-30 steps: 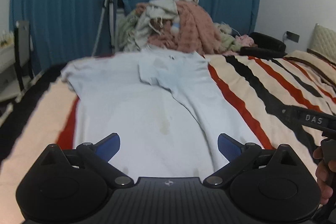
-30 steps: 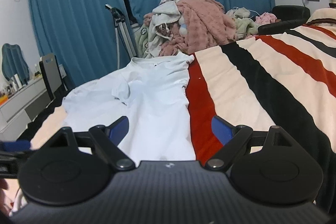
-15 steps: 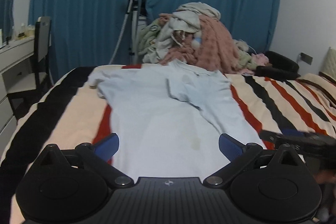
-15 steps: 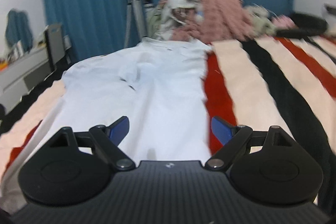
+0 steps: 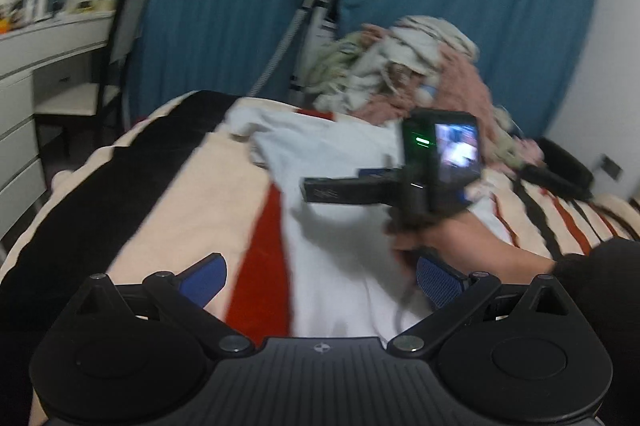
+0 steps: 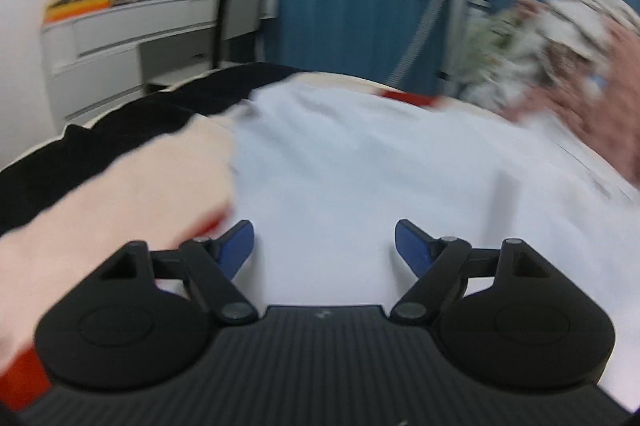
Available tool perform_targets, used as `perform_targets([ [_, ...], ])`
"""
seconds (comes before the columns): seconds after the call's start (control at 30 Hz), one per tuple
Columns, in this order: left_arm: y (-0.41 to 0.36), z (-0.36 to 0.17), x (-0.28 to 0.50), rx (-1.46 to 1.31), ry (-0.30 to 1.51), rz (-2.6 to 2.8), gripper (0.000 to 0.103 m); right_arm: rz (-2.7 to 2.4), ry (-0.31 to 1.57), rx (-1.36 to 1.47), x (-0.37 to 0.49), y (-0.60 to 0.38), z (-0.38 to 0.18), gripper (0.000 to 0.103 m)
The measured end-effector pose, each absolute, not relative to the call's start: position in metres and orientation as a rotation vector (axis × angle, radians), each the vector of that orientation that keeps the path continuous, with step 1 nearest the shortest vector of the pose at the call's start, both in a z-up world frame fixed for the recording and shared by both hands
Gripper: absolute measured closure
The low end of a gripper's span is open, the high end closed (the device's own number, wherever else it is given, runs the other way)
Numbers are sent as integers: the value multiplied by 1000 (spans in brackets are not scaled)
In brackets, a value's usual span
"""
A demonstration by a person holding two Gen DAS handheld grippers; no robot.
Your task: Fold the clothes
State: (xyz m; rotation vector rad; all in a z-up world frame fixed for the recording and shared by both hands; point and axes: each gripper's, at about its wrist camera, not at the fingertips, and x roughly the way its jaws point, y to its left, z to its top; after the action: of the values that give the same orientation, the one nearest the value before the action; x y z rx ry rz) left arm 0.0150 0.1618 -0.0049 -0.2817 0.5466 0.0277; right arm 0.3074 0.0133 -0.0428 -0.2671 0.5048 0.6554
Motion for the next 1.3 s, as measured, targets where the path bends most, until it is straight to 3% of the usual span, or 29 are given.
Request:
perform_targets([
  [0.17,187,-19,43,-351,547,156,1,656,442,-353,344,98,-52,25],
  [0.23,194,-24,51,-362,543,200,1,577,434,-375,360,113,-55,39],
  [0.37,209,-31,63,-413,549,262,1,459,446,-316,383,111,-53,88],
  [0.4,212,-32,66,-430,551,273,1,446,425,-318,381,105,-47,94],
  [0.7,185,-20,48,-410,461,118,1,239,165,-123,362,-33,28,97],
  [0.9,139,-27,49,-322,487,-68,0,-1,254,45,384,-155,11,97],
  [1.07,127,-42,67,-324,547,-102,0,-97,330,162,390,-214,-28,93],
  [1.1,126,-45,70,-326,555,-100,0,-92,346,167,390,-217,-34,87],
  [1.13,124,-47,73,-322,559,-99,0,-76,370,171,391,-219,-40,77],
  [1.2,118,-48,77,-303,561,-96,0,-17,396,187,387,-223,-46,25],
  [1.23,118,-49,82,-298,567,-98,0,4,385,190,381,-223,-44,20],
  [1.3,117,-50,86,-296,576,-102,0,43,373,192,369,-223,-40,19],
])
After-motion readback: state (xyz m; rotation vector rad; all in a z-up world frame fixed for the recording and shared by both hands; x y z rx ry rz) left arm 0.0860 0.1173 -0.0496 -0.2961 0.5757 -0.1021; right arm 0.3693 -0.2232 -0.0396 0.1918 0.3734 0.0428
